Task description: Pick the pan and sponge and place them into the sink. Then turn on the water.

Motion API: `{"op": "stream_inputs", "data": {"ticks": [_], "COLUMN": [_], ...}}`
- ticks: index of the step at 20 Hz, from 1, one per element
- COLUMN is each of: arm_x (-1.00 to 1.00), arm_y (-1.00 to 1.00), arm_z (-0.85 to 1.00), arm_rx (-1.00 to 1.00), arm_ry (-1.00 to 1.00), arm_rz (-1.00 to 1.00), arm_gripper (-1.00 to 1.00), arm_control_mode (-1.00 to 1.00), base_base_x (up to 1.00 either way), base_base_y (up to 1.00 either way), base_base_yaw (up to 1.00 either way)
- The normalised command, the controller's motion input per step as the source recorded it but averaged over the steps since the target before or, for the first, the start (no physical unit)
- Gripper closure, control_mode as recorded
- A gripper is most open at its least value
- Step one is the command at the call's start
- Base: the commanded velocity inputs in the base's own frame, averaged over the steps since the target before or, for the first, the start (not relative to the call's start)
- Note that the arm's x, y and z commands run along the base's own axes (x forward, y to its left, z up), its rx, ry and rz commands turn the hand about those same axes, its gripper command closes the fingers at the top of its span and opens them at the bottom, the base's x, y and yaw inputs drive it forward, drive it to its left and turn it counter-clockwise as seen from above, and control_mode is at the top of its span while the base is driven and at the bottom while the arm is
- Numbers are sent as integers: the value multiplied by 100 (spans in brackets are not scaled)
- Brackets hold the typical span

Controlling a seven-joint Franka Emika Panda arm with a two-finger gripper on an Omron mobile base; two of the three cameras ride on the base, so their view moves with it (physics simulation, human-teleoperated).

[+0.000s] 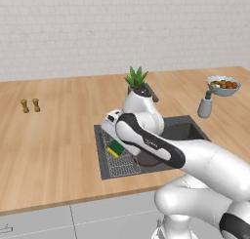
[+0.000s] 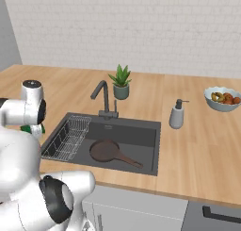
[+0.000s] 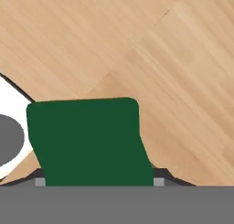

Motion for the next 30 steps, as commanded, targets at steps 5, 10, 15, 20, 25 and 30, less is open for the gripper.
{"op": "stream_inputs", "data": {"ticks": [5, 10, 15, 20, 25, 30], "arm_x": [-18, -4, 0, 1, 12, 50], "arm_y": [-81, -81, -83, -92, -93, -59], "arm_z": [89, 43, 10, 0, 0, -10], "arm_rx": [4, 0, 0, 0, 1, 0], "arm_ry": [18, 6, 0, 0, 2, 1], "arm_rz": [-21, -22, -16, -11, -4, 0], "arm_gripper": [100, 100, 100, 100, 100, 100], "arm_control_mode": [-100, -100, -100, -100, -100, -100], "base_base_x": [0, 0, 0, 0, 0, 0], "base_base_y": [0, 0, 0, 0, 0, 0], "base_base_yaw": [0, 0, 0, 0, 0, 0]}}
